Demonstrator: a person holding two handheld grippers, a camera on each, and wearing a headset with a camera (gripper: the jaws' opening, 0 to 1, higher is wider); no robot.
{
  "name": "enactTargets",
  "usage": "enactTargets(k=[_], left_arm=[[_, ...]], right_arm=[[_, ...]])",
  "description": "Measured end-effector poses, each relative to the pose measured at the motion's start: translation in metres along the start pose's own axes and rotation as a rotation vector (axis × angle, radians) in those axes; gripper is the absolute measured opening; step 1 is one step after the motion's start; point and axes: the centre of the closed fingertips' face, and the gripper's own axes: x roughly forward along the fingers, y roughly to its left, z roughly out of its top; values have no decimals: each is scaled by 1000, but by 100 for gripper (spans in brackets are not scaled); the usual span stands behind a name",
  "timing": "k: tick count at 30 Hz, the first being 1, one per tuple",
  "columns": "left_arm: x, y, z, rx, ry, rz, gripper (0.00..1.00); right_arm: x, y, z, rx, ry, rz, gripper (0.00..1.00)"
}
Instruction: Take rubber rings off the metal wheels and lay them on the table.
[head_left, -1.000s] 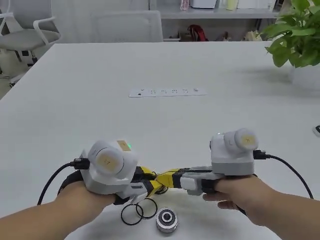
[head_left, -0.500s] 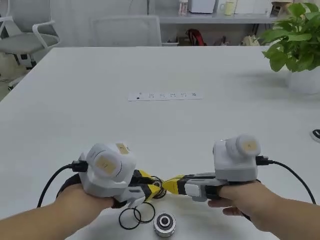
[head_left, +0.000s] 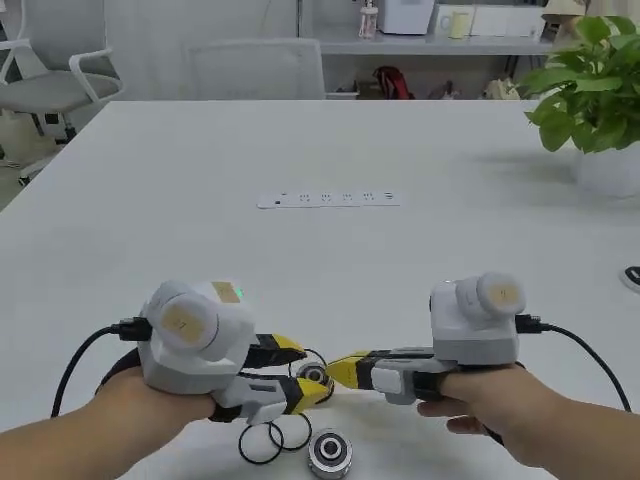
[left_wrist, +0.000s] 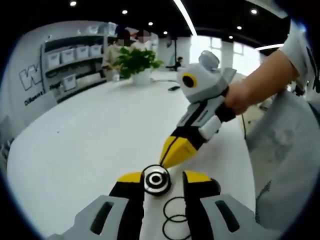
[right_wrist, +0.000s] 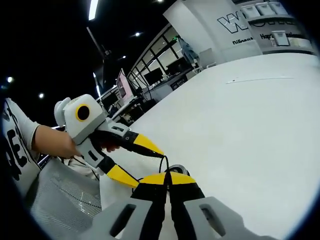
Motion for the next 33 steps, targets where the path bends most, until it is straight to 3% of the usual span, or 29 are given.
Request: enactTargets(k=[3, 13, 19, 33], left_arm=[[-7, 0, 4, -39, -29, -5, 36], [-27, -1, 5, -29, -48, -5, 49], [-44, 0, 2, -12, -53, 6, 59], [-79, 13, -12, -58, -60, 65, 67]], right_arm=[[-2, 1, 0, 2, 0, 3, 0], [-4, 7, 6, -2, -16, 24, 0], [-3, 19, 9, -11, -19, 51, 0], [11, 53, 9, -24, -2, 148, 0]])
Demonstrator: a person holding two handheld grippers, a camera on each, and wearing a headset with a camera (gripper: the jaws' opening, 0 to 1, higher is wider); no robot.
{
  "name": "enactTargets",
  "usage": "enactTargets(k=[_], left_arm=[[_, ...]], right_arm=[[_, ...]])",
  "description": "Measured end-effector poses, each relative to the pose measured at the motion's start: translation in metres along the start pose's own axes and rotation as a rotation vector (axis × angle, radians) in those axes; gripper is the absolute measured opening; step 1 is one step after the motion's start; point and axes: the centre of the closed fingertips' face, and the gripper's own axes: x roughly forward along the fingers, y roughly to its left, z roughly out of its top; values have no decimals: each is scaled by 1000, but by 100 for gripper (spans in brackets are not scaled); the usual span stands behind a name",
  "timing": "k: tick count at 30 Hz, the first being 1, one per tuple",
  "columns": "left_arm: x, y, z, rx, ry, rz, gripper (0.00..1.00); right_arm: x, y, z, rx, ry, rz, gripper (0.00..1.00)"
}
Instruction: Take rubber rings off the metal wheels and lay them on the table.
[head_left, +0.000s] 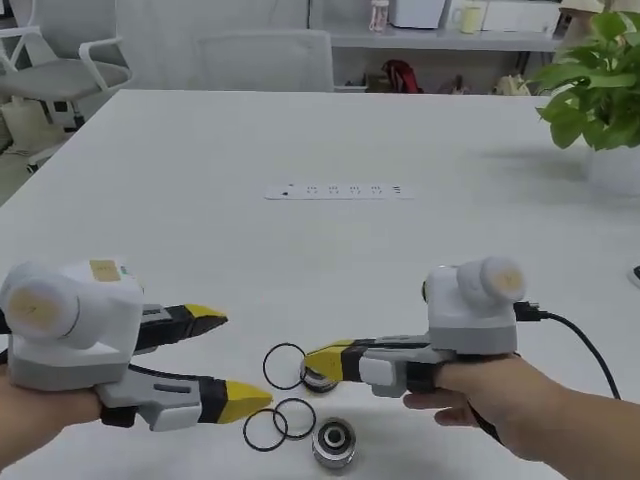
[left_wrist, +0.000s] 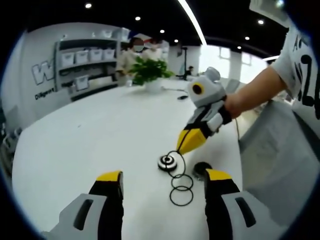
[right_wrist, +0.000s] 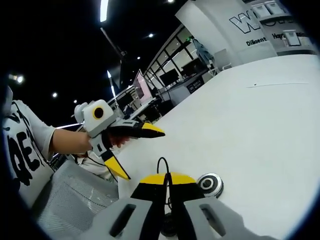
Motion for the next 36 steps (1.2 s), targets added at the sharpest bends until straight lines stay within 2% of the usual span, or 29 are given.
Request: enactTargets(k=[6, 9, 13, 17, 23, 36], left_arm=[[-9, 4, -5, 6, 12, 18, 68], [-14, 6, -7, -1, 13, 24, 68], [-16, 6, -10, -3, 22, 28, 68], [-16, 6, -11, -8, 19, 29, 68], [-17, 6, -10, -11, 15, 30, 68], [-18, 10, -9, -12, 15, 37, 67]], right_arm=[[10, 12, -13, -15, 53, 44, 0], [16, 19, -26, -34, 105, 69, 0], [21, 23, -41, -83, 169, 78, 0], [24, 23, -51, -126, 210, 73, 0], [23, 15, -55, -190, 241, 42, 0], [14, 13, -54, -258, 258, 28, 16]])
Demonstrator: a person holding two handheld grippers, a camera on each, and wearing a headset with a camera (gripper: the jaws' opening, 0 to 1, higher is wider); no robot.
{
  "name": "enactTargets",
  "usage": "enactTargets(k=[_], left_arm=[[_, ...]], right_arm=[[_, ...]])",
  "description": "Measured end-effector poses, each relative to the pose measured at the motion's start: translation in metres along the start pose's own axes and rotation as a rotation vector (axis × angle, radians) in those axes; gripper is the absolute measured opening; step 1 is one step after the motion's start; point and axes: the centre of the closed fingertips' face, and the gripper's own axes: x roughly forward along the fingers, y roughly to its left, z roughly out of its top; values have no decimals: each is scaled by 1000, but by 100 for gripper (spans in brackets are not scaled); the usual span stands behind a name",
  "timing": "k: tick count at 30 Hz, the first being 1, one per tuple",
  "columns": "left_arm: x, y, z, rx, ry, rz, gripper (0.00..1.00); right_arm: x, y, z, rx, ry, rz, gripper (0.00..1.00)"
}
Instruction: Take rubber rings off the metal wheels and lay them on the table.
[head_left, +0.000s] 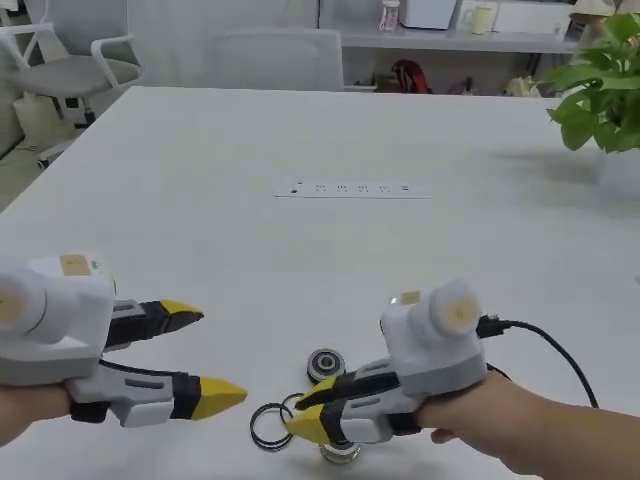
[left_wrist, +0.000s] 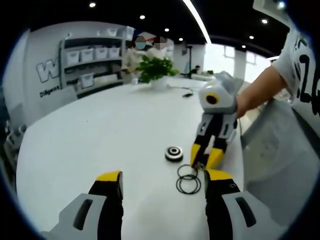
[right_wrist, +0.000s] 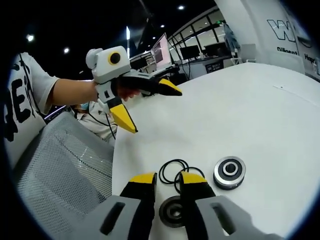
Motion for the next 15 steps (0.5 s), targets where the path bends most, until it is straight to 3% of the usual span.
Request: enactTargets(k=[6, 15], left_arm=[[2, 0, 2, 3, -3, -3, 67], [12, 0, 8, 10, -3, -17, 65]], right_arm=[[-9, -1, 4, -22, -11, -2, 18], [-26, -19, 14, -13, -56, -57, 19]])
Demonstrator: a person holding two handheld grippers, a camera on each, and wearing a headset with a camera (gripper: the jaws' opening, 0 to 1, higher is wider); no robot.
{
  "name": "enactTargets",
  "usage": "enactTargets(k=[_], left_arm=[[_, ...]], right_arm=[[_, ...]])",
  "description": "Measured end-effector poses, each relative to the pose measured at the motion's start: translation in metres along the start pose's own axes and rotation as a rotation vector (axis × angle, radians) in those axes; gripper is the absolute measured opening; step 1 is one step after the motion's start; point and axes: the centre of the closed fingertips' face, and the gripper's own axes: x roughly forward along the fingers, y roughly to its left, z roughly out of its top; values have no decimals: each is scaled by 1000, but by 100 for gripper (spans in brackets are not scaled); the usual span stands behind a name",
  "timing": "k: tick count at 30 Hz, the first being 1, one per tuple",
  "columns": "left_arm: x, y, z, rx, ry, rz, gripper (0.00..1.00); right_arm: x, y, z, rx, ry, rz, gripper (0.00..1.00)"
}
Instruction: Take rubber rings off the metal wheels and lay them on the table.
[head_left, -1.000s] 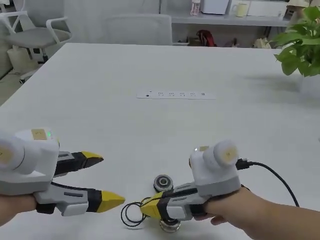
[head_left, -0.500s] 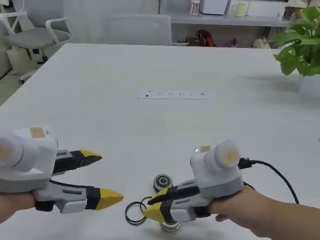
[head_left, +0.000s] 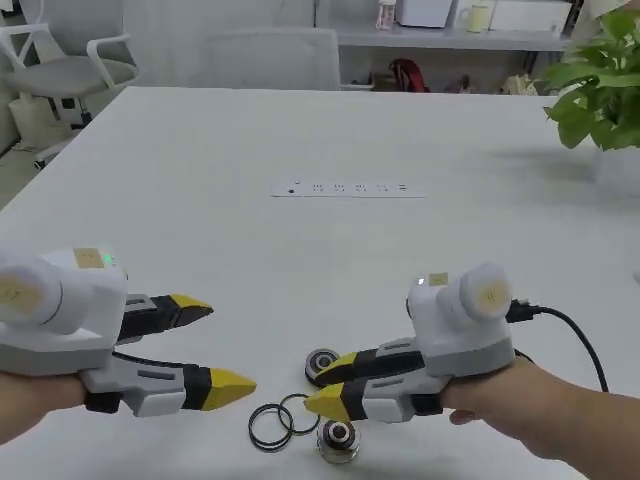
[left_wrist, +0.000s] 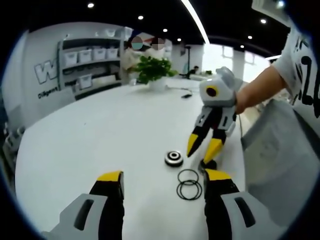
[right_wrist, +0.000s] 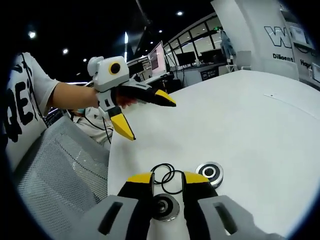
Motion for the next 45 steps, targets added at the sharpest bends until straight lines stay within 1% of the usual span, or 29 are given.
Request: enactTargets(k=[5, 10, 17, 19, 24, 28, 35, 41, 45], left_arm=[[8, -1, 2, 9, 5, -13, 65], [18, -2, 1, 16, 16, -27, 64], [33, -1, -2, 9, 30, -36, 62], [38, -2, -3, 8, 32, -42, 61], [50, 0, -9, 2, 51, -48, 59], [56, -2, -11, 7, 59, -58, 57], [69, -6, -10, 3, 61, -69, 53], [79, -10, -10, 7, 64, -86, 48], [83, -12, -8, 9, 63, -90, 44]], right_arm=[[-10, -13, 2, -3, -11, -39, 19], [-15, -28, 1, -12, -19, -88, 20], [-14, -45, -10, -25, -1, -144, 22], [-12, -49, -14, -24, 7, -149, 22], [-10, -55, -20, -32, 22, -160, 21], [-8, -57, -21, -32, 24, -160, 20], [-2, -61, -25, -35, 32, -163, 18], [0, -59, -27, -46, 39, -153, 16], [1, -60, -28, -41, 36, -154, 15]])
